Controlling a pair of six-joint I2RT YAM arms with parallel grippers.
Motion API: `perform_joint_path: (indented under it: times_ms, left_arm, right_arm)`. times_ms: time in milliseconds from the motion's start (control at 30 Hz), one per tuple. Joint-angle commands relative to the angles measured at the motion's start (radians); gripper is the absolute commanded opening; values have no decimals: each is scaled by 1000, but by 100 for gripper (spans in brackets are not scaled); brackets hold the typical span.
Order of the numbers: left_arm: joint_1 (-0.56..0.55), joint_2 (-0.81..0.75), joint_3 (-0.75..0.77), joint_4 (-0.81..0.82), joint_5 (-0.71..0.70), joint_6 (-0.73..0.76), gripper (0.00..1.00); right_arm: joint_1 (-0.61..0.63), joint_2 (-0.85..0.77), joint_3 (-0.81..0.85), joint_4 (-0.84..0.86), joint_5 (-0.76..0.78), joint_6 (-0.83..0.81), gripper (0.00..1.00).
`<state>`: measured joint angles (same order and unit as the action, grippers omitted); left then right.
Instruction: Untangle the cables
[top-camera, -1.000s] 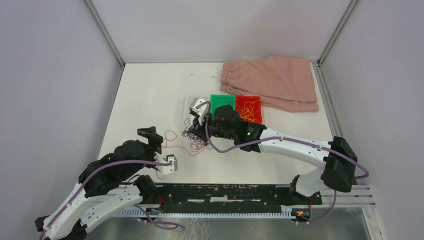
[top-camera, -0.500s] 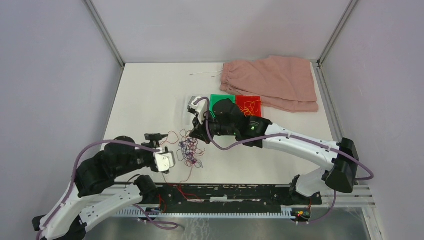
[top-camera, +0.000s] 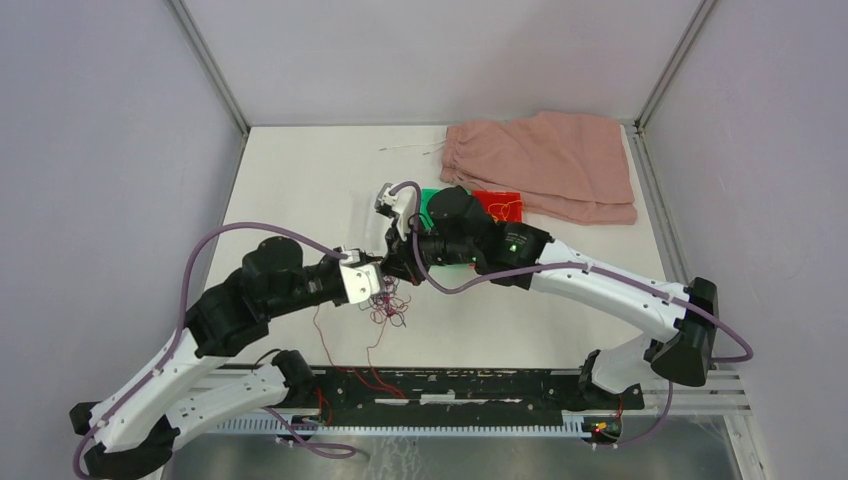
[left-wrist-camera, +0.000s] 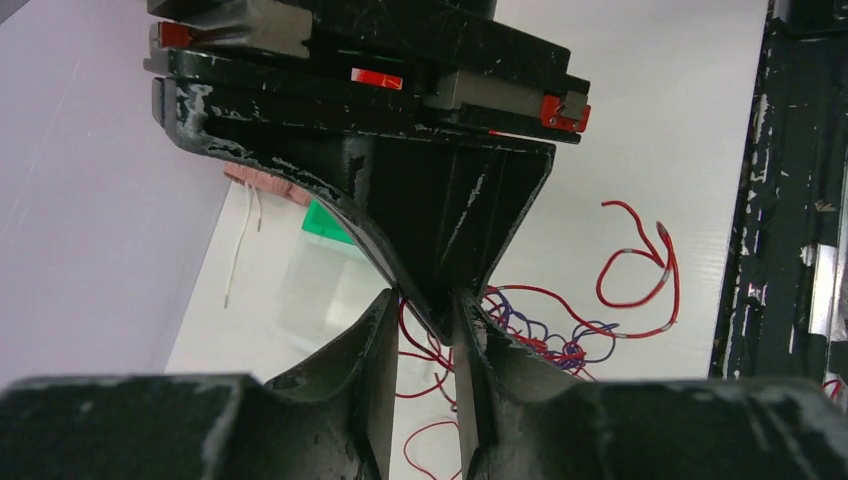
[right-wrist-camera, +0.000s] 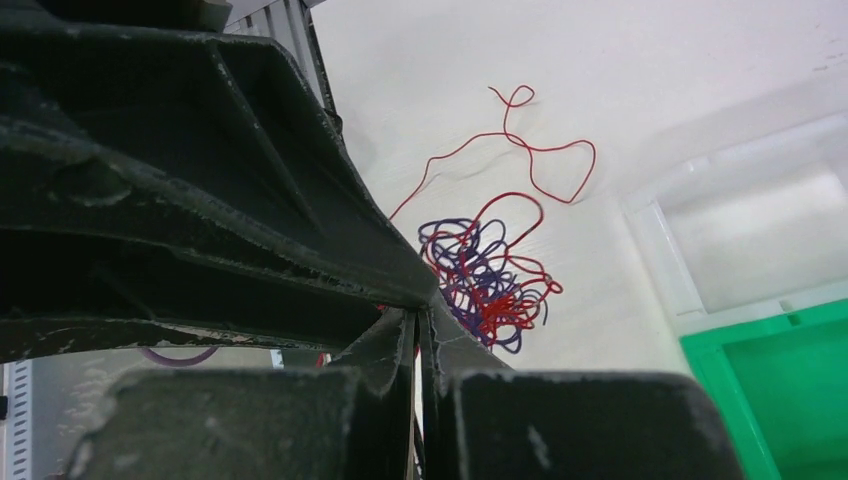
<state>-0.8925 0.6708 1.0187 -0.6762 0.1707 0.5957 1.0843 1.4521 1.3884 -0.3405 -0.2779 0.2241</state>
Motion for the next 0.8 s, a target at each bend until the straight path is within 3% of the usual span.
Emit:
perform_joint_path:
  times_ms: [0,200,267,333,467,567,767]
  left_arm:
    - [0,36,66,53,56,18,31]
    - [-1,48,77,-10,85,44,34]
    - [-1,60,92,-43,97,45,42]
    - [-1,69,99,-55,101,40,56]
    - [0,85,105,-39,97,33,60]
    - [2,92,106,10,89,21,58]
    - [4,117,135,25,114,18,33]
  right_arm:
    - [-4,-55,65,-13,-13,12,0]
    - [-13,-108,49,-41,-5,-8,0]
    - [-14,-126,42,-52,-5,-16,0]
    - [-15,-136,35,-64,-10,-21,0]
    - [-14,-146,31,-81,-28,-31,0]
    - [-15,-145,35,-88,-47,-32,0]
    - [-15,-139,47,-110,-61,-35,0]
